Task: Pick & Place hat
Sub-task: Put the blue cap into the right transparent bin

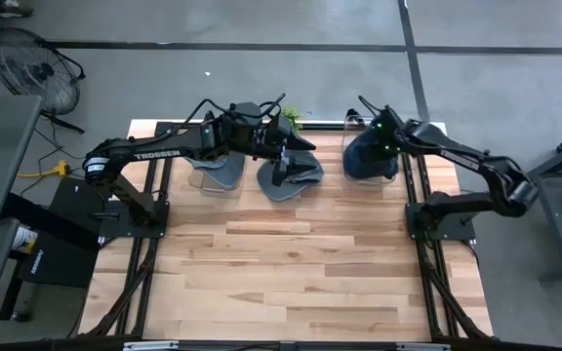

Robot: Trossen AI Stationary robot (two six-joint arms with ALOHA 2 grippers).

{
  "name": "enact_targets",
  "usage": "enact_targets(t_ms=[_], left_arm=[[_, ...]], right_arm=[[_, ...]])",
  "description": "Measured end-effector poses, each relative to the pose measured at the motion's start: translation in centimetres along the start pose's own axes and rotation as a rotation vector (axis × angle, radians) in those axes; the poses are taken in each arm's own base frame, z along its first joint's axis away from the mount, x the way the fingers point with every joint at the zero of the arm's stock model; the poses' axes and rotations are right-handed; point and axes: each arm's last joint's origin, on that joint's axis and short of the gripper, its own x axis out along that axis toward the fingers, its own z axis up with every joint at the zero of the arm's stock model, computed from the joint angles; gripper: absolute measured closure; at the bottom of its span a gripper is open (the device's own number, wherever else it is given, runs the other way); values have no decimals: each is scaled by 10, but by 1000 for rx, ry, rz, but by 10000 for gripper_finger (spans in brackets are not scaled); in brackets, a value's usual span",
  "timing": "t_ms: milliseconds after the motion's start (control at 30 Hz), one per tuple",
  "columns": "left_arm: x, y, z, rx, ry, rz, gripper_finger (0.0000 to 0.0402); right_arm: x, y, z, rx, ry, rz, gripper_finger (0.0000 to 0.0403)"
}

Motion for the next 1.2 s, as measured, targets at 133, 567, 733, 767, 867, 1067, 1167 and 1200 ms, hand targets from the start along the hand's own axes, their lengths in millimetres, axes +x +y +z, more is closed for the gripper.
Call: enact_targets(t_ms=[133, 567, 733, 767, 867, 1067, 1167, 1200], left_arm=[[0, 0, 0, 3, 3, 2, 106], [0, 1, -4, -8, 38, 10, 106], [0, 1, -4, -7, 36, 9, 106], [0, 1, -4, -7, 36, 9, 106], [0, 1, -4, -7, 36, 6, 106], [0, 1, -4, -7, 36, 7, 106], [0, 1, -4, -9, 42, 14, 106], [0, 1, -4, -9, 42, 16, 106]], right_arm=[[18, 4, 2, -30, 61, -22, 403], [12, 4, 0, -15, 66, 29, 403], [-13, -2, -3, 18, -16, 70, 403], [-17, -3, -4, 23, -33, 79, 403], [-28, -6, -6, 42, -69, 100, 403], [-48, -12, -11, 58, -143, 158, 403], [-60, -14, -13, 61, -193, 215, 403], [-64, -14, -14, 58, -214, 244, 403]])
